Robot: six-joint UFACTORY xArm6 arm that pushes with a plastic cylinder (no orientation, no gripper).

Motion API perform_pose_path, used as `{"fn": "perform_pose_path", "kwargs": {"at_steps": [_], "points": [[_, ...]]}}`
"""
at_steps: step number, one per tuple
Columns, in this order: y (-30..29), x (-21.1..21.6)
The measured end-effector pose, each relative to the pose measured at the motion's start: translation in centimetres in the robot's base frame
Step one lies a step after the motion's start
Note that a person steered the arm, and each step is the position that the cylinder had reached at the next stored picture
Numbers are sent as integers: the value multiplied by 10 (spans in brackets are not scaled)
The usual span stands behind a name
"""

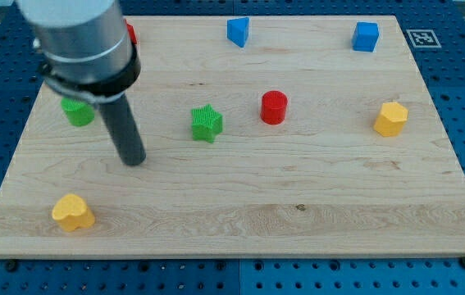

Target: Push the green star to the bottom center of the board

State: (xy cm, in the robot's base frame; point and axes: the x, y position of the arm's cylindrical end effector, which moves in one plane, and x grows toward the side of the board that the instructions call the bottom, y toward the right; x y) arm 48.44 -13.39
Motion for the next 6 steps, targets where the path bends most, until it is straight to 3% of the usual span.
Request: {"fn": "perform_pose_path", "kwargs": {"at_steps": [2,4,6], "points": [[2,-88],[45,-84],[61,-52]]}}
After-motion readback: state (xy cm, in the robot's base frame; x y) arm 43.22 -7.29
